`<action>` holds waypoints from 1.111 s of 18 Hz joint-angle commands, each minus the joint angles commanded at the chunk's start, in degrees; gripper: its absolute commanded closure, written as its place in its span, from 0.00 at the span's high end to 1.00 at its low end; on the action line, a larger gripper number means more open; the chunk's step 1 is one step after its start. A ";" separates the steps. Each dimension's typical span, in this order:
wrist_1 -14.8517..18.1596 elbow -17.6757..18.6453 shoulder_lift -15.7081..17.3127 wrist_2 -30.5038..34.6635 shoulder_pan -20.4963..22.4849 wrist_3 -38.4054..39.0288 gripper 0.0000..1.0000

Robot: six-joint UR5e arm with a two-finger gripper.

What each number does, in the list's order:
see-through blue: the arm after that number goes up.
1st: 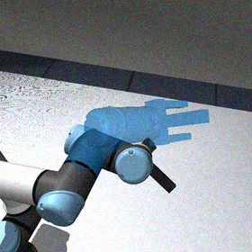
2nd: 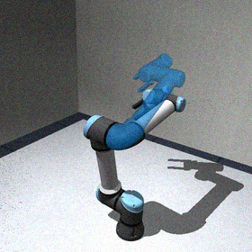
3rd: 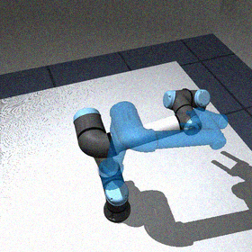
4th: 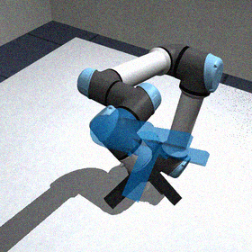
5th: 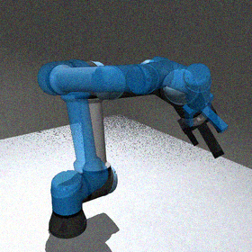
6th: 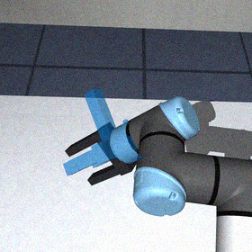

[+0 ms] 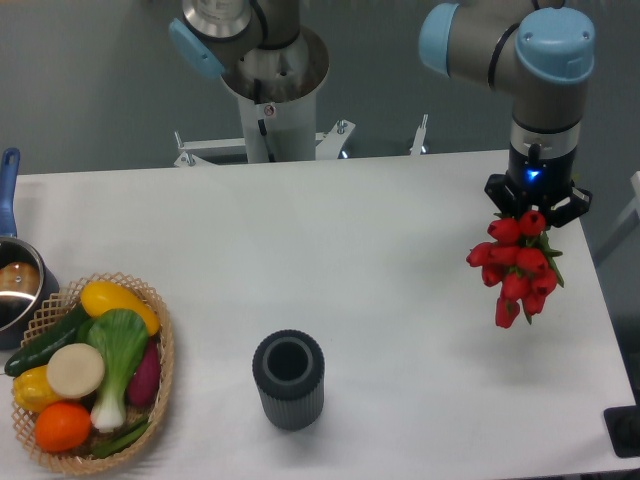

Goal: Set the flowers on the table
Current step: 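Move the held red tulips toward the table, lowering the gripper, then lower the red tulips onto the table and open the gripper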

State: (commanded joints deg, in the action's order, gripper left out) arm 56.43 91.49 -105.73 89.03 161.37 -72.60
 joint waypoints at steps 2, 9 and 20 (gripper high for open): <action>0.17 0.18 0.00 0.00 -0.09 0.09 0.00; 0.18 1.41 -1.75 0.09 -3.07 2.98 0.00; 0.18 5.80 -2.90 0.53 -8.61 3.43 0.93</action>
State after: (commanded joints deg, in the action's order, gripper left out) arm 56.60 97.29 -108.63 89.56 152.76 -69.17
